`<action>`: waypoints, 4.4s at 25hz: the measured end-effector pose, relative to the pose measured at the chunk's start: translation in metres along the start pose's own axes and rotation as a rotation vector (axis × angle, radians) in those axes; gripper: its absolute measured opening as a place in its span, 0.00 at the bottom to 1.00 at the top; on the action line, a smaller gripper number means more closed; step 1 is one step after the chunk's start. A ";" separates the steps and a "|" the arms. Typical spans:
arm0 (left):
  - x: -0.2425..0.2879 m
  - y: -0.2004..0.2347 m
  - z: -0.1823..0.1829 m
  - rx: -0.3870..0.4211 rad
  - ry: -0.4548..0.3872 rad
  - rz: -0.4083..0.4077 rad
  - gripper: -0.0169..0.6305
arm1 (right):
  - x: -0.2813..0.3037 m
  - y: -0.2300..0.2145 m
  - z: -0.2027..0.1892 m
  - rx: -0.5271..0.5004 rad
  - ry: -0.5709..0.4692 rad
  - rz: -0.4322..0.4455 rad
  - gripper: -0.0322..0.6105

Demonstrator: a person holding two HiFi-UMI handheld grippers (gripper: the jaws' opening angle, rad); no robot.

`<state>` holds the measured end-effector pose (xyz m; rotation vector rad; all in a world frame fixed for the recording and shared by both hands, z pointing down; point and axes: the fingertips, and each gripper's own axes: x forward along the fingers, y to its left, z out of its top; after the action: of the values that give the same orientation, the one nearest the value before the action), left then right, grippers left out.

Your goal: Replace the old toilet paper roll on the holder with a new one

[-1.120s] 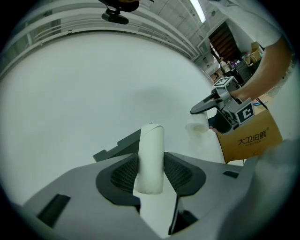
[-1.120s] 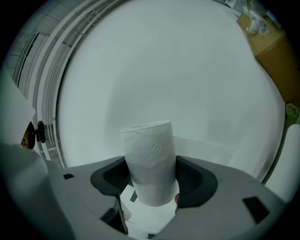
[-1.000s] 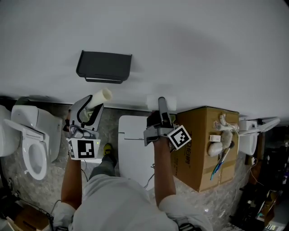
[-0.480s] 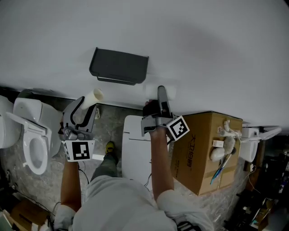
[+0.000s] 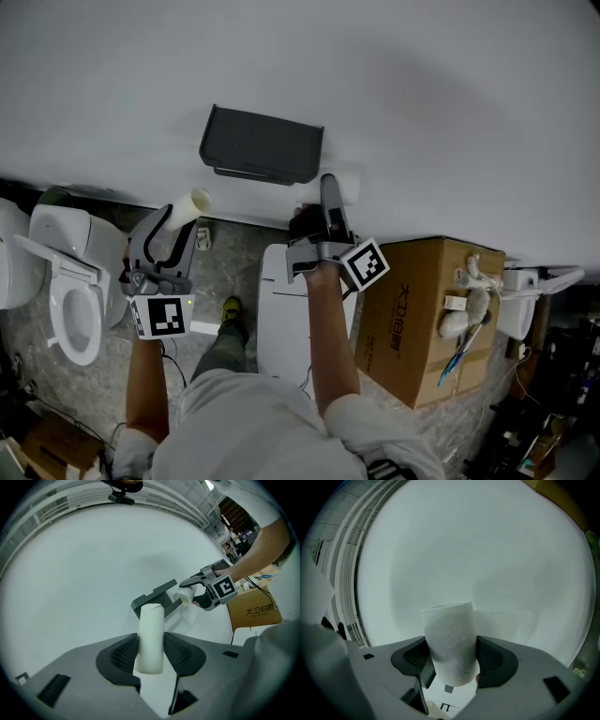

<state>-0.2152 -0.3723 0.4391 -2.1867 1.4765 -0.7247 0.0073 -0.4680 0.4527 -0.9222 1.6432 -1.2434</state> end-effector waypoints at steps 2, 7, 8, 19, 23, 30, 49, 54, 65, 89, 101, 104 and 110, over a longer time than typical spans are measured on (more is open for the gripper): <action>0.000 0.003 -0.006 -0.023 0.001 0.008 0.33 | 0.002 -0.001 -0.005 0.002 -0.003 0.005 0.51; -0.002 0.007 -0.013 -0.005 0.014 0.003 0.33 | 0.008 -0.002 -0.023 0.017 0.008 0.011 0.51; -0.003 0.008 -0.014 0.006 0.018 0.003 0.33 | 0.010 -0.002 -0.027 0.019 0.013 0.013 0.50; -0.029 0.036 -0.059 -0.050 0.073 0.068 0.33 | 0.041 -0.004 -0.100 0.070 0.113 0.040 0.50; -0.035 0.040 -0.058 -0.020 0.100 0.076 0.33 | 0.043 -0.003 -0.107 0.090 0.134 0.052 0.50; -0.044 0.051 -0.077 -0.029 0.131 0.097 0.33 | 0.058 -0.004 -0.137 0.123 0.177 0.068 0.50; -0.045 0.044 -0.074 -0.054 0.130 0.101 0.33 | 0.046 -0.002 -0.140 0.099 0.238 0.083 0.63; -0.048 0.043 -0.069 -0.071 0.118 0.108 0.33 | 0.031 -0.002 -0.141 0.096 0.262 0.071 0.63; -0.044 0.042 -0.046 -0.065 0.072 0.098 0.33 | -0.010 -0.002 -0.130 -0.018 0.289 -0.009 0.52; -0.053 0.047 0.003 -0.302 -0.058 0.130 0.33 | -0.058 0.042 -0.067 -0.950 0.291 -0.209 0.06; -0.080 0.062 0.046 -0.393 -0.146 0.159 0.33 | -0.089 0.092 -0.037 -1.103 0.242 -0.191 0.06; -0.091 0.063 0.056 -0.406 -0.154 0.170 0.33 | -0.099 0.100 -0.030 -1.052 0.224 -0.178 0.06; -0.113 0.068 0.063 -0.426 -0.171 0.196 0.33 | -0.115 0.112 -0.027 -1.080 0.220 -0.189 0.06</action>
<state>-0.2601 -0.2893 0.3276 -2.2818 1.8497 -0.1603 0.0166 -0.3284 0.3704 -1.6316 2.4952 -0.4892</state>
